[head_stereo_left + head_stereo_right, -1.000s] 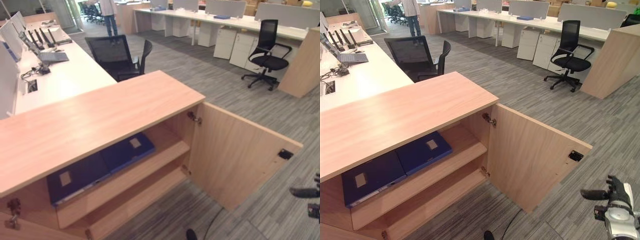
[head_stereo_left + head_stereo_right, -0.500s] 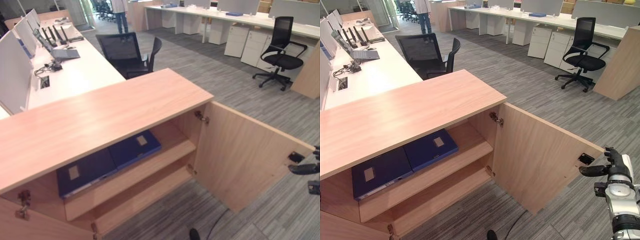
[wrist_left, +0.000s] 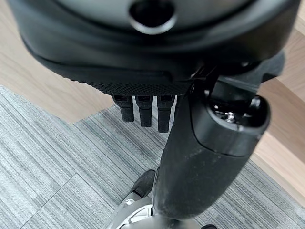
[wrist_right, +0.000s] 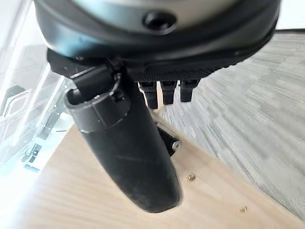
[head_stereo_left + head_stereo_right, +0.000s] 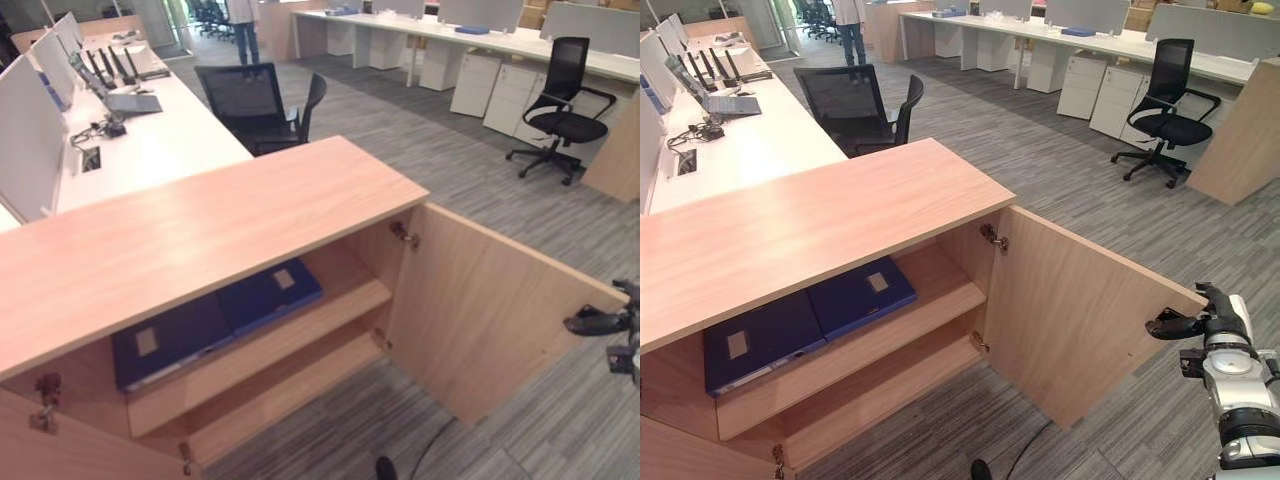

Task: Put the empty folder in the office cabinet

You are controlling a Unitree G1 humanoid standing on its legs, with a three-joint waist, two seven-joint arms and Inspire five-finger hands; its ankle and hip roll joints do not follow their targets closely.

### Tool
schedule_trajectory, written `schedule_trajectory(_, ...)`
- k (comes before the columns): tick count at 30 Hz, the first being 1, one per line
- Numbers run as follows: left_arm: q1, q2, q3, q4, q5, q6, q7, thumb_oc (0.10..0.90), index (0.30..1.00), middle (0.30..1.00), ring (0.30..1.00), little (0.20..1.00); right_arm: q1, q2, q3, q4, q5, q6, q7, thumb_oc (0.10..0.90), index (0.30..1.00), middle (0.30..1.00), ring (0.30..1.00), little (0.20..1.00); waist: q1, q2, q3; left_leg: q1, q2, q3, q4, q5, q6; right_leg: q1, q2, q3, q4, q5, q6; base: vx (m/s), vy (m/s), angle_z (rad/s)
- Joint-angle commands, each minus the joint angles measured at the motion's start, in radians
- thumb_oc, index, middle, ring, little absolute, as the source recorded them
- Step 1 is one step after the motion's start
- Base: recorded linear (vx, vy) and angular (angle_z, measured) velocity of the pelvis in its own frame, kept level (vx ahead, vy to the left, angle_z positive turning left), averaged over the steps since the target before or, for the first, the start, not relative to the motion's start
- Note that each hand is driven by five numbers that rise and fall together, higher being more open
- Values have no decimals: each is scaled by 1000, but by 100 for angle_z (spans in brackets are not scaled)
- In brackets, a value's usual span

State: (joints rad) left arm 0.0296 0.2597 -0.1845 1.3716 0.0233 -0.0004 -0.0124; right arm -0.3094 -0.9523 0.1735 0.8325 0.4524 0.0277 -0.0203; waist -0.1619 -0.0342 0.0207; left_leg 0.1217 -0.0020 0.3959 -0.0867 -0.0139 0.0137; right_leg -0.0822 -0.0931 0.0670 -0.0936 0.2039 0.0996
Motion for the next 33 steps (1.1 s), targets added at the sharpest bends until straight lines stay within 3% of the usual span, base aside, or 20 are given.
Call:
schedule_trajectory(1,-20,11,-20,57,38,9,-71,800,900,900,900,900,-130,26,128,-171,157,-50,264,800,900,900,900,900,67,-30,-44,-29,-12,-179,-1,-33,-27,60,69,-72,6,-112,36,-18,8,-11)
schedule_trajectory(5,-18,11,-13,36,64,5,-95,800,900,900,900,900,-85,32,312,-446,197,1,420,800,900,900,900,900,70,-28,-41,-33,-13,-179,-1,-28,-30,56,68,-73,7,-112,35,-15,15,-20)
schedule_trajectory(6,-25,9,-10,26,69,0,-95,800,900,900,900,900,-89,9,387,-549,204,11,473,800,900,900,900,900,70,-26,-36,-27,-11,-180,-1,-32,-30,61,68,-75,8,-115,35,-7,26,-36)
schedule_trajectory(7,-30,12,1,19,79,-3,-101,800,900,900,900,900,-108,-35,530,-752,245,65,600,800,900,900,900,900,72,-28,-34,-26,-9,-183,-1,-33,-31,58,66,-78,9,-114,35,-20,19,-64)
schedule_trajectory(8,-35,15,11,16,79,-7,-100,800,900,900,900,900,-131,-59,608,-854,272,91,655,800,900,900,900,900,75,-32,-34,-29,-9,-186,-1,-30,-32,54,63,-80,8,-108,35,-29,13,-69)
schedule_trajectory(12,-39,23,29,9,88,-18,-98,800,900,900,900,900,-215,-154,772,-1086,312,107,761,800,900,900,900,900,85,-41,-37,-29,-7,-193,-1,-30,-31,53,57,-89,8,-103,38,-11,13,-14)
schedule_trajectory(17,-37,20,36,19,107,-21,-89,800,900,900,900,900,-134,-97,728,-1106,373,135,765,800,900,900,900,900,92,-49,-41,-29,-6,-198,-1,-26,-26,55,53,-95,11,-100,37,-5,23,42)
schedule_trajectory(20,-30,15,38,26,108,-17,-80,800,900,900,900,900,11,19,644,-1047,416,147,723,800,900,900,900,900,93,-51,-43,-32,-7,-196,-1,-24,-23,54,50,-99,13,-98,36,-8,11,11)
schedule_trajectory(25,-19,6,50,25,85,-10,-70,800,900,900,900,900,196,161,557,-953,480,117,658,800,900,900,900,900,98,-53,-49,-31,-8,-199,0,-24,-23,59,51,-104,16,-104,33,8,-3,30)
schedule_trajectory(28,-17,8,58,24,72,-9,-67,800,900,900,900,900,214,172,548,-935,476,106,651,800,900,900,900,900,99,-53,-51,-31,-8,-202,1,-24,-23,61,51,-106,17,-105,33,18,-17,-19)
schedule_trajectory(30,-11,10,77,28,38,-8,-71,800,900,900,900,900,240,172,520,-840,367,50,602,800,900,900,900,900,110,-52,-55,-30,-6,-222,2,-23,-26,71,52,-115,17,-117,30,52,-67,-11)
schedule_trajectory(33,-4,8,84,26,18,-8,-78,800,900,900,900,900,248,200,482,-728,238,19,538,800,900,900,900,900,118,-50,-53,-35,-6,-242,5,-21,-27,75,51,-127,18,-122,28,23,-43,22)
